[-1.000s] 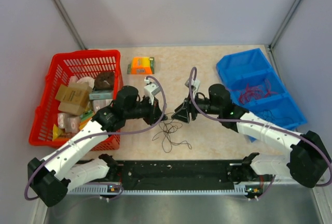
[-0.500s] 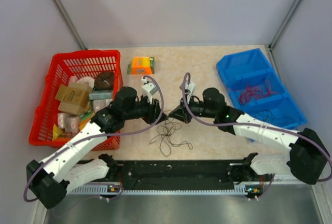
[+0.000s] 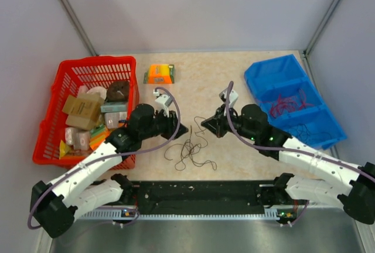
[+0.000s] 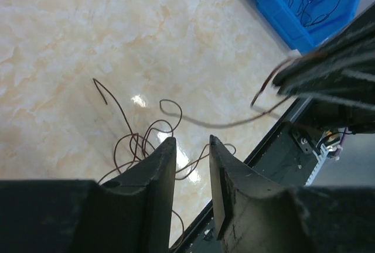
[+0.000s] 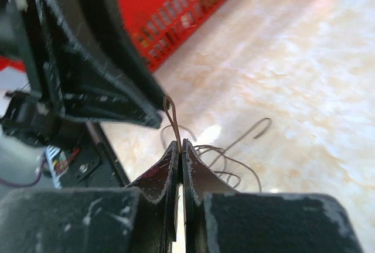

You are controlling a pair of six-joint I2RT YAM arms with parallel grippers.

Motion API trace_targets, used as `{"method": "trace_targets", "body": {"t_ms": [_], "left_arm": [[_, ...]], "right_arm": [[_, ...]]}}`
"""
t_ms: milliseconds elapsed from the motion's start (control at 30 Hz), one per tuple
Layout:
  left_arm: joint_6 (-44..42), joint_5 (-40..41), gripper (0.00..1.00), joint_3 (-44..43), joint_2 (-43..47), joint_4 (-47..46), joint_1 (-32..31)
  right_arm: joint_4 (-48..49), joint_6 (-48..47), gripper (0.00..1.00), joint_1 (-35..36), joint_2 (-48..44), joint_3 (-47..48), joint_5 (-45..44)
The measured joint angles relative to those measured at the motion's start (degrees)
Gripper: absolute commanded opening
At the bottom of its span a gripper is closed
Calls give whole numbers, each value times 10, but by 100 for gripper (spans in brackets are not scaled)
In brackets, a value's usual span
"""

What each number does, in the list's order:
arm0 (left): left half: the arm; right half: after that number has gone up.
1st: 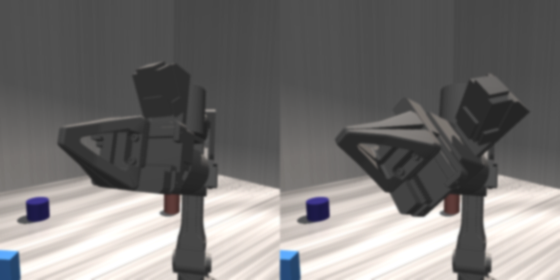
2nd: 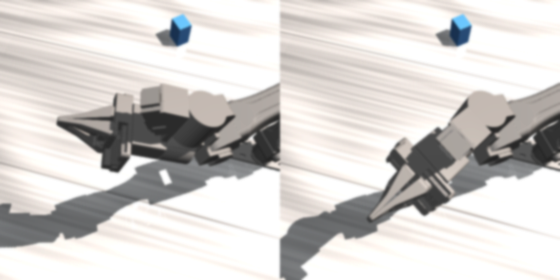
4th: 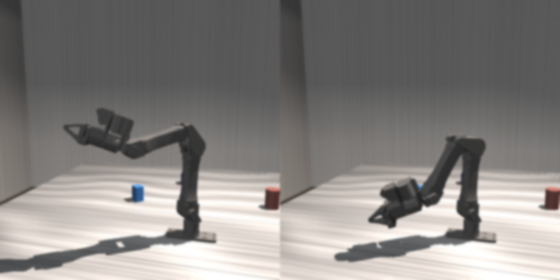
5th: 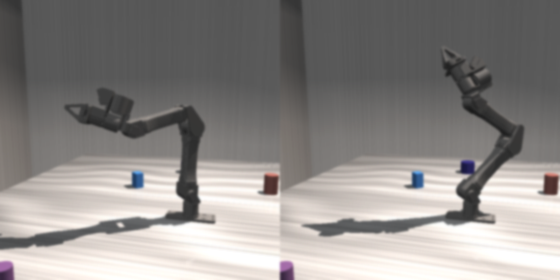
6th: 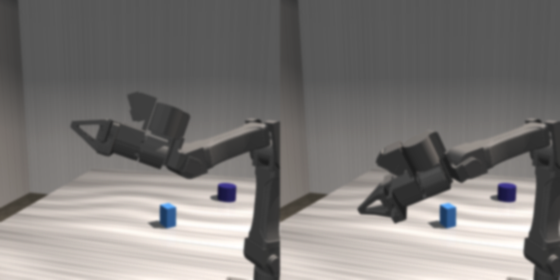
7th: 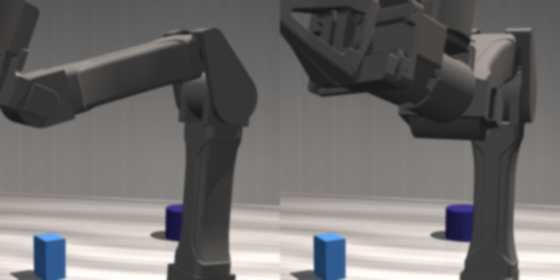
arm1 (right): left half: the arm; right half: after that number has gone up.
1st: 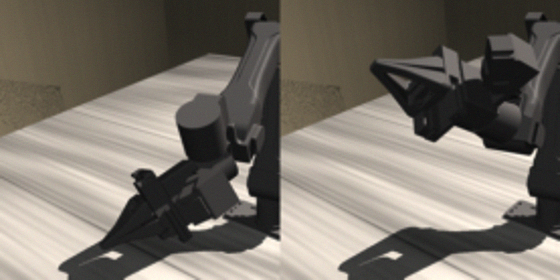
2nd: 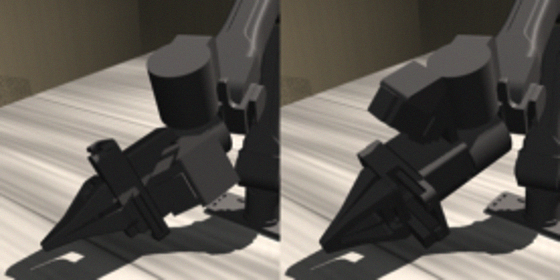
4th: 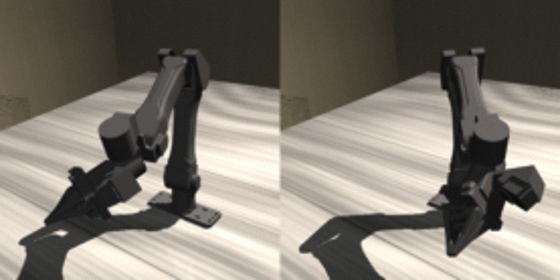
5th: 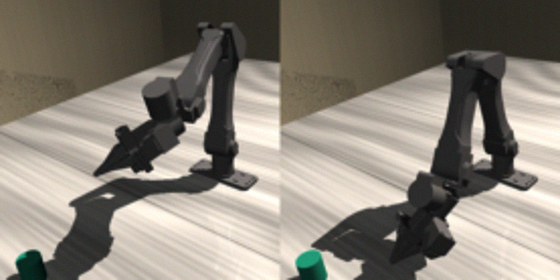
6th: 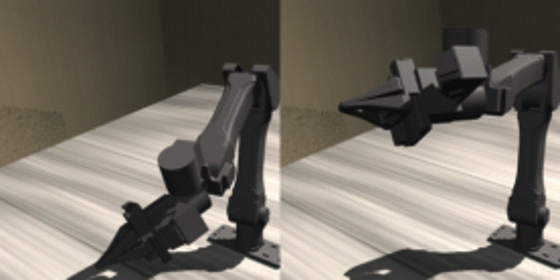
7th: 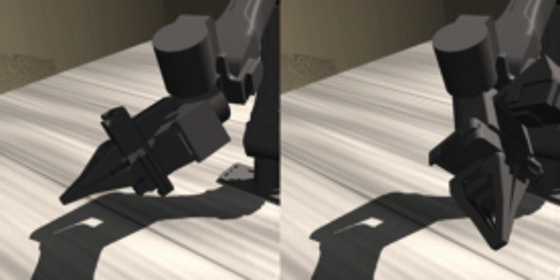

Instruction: Untangle the cables

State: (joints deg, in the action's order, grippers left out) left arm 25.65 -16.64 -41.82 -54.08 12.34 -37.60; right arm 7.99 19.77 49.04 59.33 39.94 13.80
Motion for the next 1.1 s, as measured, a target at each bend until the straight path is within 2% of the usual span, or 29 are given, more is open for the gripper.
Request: {"method": "trace_targets", "body": {"t_ms": [67, 233, 333, 400, 467, 567, 667, 800, 1000, 1100], "left_arm": [[0, 0, 43, 18, 2, -9, 0], [10, -2, 45, 66, -15, -25, 0], [24, 0, 55, 83, -79, -42, 0], [32, 2, 68, 96, -121, -56, 0], [41, 3, 68, 100, -161, -75, -7], [45, 18, 59, 99, -205, -94, -23], [46, 41, 34, 86, -250, -91, -35], [52, 61, 13, 67, -294, -100, -39], [57, 73, 0, 73, -296, -117, -39], [55, 73, 0, 87, -269, -112, -39]], "right_arm": [[-43, 10, 0, 0, -16, 12, -54], [-138, 14, 0, 0, -53, 103, -129], [-157, 13, 0, 0, -78, 171, -143], [-165, 13, 0, 0, -93, 210, -145], [-176, 13, 0, 0, -98, 251, -144], [-194, 8, 0, 0, -93, 312, -144], [-226, -5, 0, 0, -76, 389, -148], [-261, -37, 0, 0, -54, 500, -161], [-294, -120, 0, 0, -28, 641, -256], [-296, -175, 0, -7, -13, 671, -338]]}}
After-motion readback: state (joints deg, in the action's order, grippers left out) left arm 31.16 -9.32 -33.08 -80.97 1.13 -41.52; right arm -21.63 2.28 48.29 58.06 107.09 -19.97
